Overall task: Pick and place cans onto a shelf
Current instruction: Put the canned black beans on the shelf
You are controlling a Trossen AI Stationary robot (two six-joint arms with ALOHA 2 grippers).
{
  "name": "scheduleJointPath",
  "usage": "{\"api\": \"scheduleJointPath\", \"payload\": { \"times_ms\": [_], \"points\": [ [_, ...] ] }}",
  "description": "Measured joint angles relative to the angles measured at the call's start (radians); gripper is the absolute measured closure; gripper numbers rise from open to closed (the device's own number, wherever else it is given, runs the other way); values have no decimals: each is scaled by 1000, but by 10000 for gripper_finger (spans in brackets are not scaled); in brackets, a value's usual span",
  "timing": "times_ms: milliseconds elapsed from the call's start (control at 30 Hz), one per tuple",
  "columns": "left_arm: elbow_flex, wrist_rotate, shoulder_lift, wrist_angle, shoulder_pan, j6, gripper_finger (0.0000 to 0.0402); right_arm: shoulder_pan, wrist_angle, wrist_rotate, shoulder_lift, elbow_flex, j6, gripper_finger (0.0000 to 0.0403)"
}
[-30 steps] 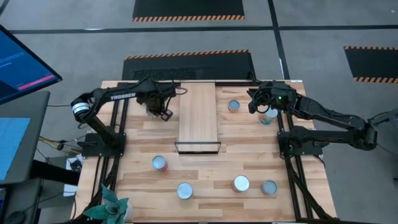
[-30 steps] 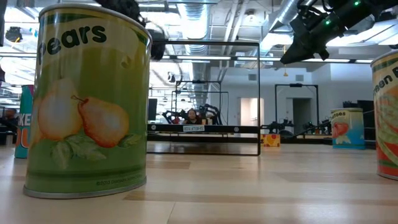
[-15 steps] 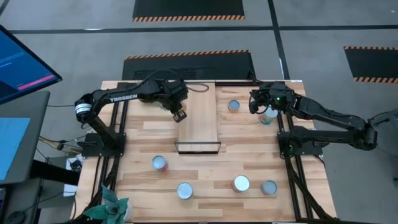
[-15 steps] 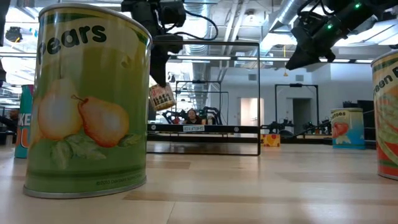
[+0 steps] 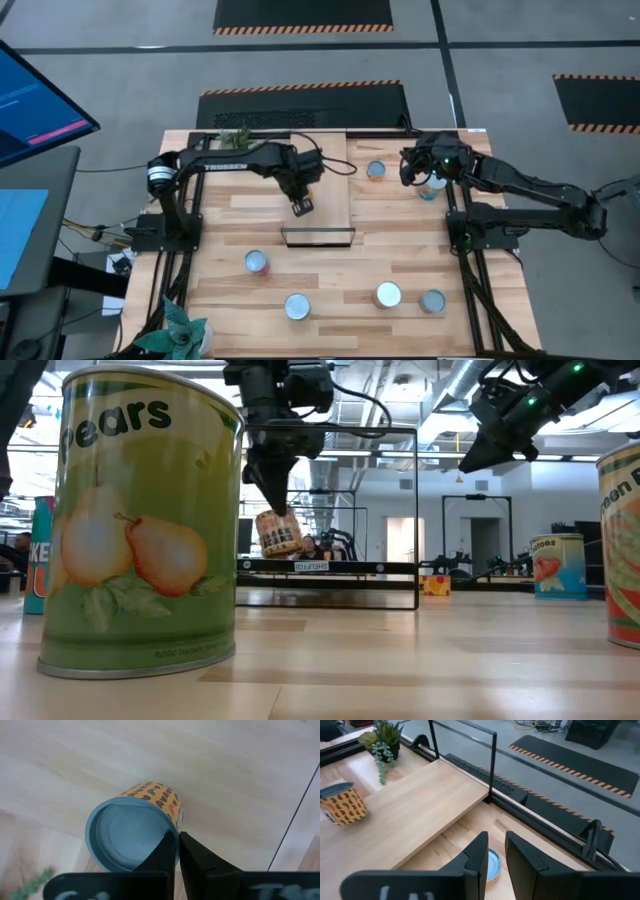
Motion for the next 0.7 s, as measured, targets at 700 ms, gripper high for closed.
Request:
{"api": "scheduleJointPath", "payload": {
  "times_ms": [700],
  "points": [
    [57, 86, 72, -88, -48, 76, 361, 17, -44, -1, 0, 0, -3, 310]
  ]
}}
